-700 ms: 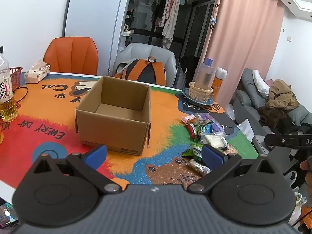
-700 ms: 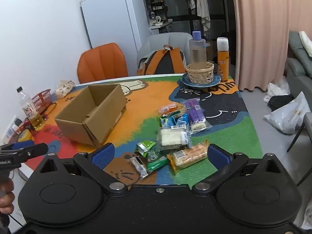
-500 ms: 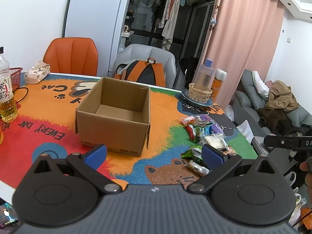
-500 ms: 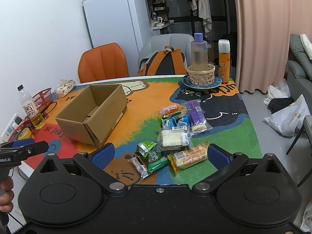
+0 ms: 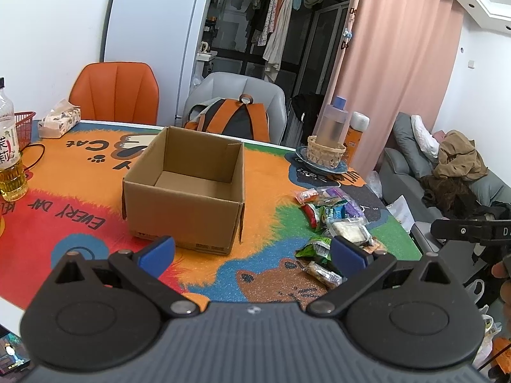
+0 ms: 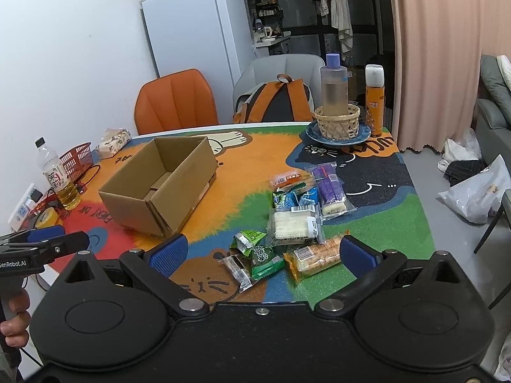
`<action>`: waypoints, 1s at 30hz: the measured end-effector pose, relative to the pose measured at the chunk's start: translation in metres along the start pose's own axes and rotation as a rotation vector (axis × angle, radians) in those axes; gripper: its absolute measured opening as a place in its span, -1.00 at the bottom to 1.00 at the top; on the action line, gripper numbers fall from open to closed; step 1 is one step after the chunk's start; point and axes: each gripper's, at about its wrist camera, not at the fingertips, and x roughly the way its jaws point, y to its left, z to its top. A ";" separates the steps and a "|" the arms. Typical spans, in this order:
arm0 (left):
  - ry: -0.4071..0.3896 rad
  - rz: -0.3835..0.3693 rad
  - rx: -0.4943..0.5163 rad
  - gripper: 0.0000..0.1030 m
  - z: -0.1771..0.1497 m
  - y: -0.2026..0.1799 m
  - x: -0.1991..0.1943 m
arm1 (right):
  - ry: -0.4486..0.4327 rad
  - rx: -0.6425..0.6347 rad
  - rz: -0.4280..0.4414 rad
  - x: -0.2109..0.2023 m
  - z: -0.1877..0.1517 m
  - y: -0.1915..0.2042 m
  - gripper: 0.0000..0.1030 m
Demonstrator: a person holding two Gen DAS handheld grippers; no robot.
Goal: Organize snacks
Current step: 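Move both grippers toward the snack pile on the table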
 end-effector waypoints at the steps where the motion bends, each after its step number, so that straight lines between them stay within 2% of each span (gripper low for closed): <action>1: 0.000 0.000 0.000 1.00 0.000 0.000 0.000 | 0.003 -0.001 0.000 0.000 0.001 0.000 1.00; 5: 0.000 0.000 0.000 1.00 0.000 0.000 0.000 | 0.000 -0.027 -0.016 0.000 0.001 0.000 1.00; 11: 0.005 -0.004 0.001 1.00 -0.001 0.001 0.001 | 0.004 -0.006 0.004 0.002 -0.002 0.000 1.00; 16: 0.007 -0.011 0.013 1.00 -0.004 -0.002 0.003 | -0.010 -0.047 -0.024 0.006 -0.005 0.003 1.00; 30: 0.005 -0.041 0.021 0.99 -0.021 -0.014 0.027 | 0.038 -0.013 -0.045 0.034 -0.021 -0.011 1.00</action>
